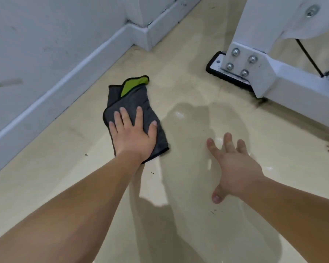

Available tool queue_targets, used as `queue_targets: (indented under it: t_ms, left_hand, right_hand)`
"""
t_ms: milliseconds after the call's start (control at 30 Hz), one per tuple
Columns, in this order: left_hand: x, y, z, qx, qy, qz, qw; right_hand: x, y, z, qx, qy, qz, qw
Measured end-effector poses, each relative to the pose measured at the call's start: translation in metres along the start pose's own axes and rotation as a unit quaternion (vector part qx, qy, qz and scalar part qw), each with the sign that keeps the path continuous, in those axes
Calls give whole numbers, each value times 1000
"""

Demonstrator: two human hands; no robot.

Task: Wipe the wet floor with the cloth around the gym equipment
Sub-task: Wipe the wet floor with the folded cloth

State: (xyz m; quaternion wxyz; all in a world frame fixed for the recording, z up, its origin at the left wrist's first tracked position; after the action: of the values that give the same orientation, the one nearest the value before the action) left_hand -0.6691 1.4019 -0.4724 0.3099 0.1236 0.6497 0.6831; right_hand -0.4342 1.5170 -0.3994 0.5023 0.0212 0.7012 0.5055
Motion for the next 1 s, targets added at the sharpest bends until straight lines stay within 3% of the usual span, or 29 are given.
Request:
queue_targets:
  t_ms: [67,200,267,433,533,633,700,800,933,1000]
  left_hand:
    - [-27,-8,5,18,-31,-9,999]
    - [-34,4,-33,76,-217,-70,971]
    - [-5,21,-64,88,-237,-82,964]
    - [63,37,-83,56,-14,-40,998]
    - [84,39,-60,17,57,-48,997]
    - [85,32,-29,9,75,-57,996]
    - [78,26,-4,11,32,-45,998]
    - [29,10,38,18,-102,-27,994]
    - [-55,-22,56,28,-331,-20,943]
    - [-57,-23,51,20,-356,-17,934]
  right_hand:
    - [0,-3,2,2,-8,-8,1000]
    - [1,-1,2,4,-19,-15,1000]
    - [2,0,-1,0,-23,-25,999]
    - [8,2,-6,12,-14,-27,999]
    - [9,5,-7,-1,-6,-16,1000]
    - [10,-5,-2,-8,-8,-17,1000]
    - [13,-8,2,-11,-7,-9,1000]
    - [13,-9,4,-3,-6,-11,1000]
    - [12,-10,5,6,-6,3,1000]
    - [13,-10,5,12,-4,9,1000]
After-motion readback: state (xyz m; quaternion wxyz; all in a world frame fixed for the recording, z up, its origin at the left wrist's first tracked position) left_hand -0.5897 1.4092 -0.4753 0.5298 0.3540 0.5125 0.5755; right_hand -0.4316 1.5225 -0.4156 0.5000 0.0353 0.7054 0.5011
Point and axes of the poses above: each hand's wrist, its own x-axis towards the middle knuckle, its own y-axis out of the back of the hand, z = x × y, the point moved 1 cm from there along x, towards the middle knuckle, and after that the axes turned 5 degrees about -x, right-handed, at the moved point
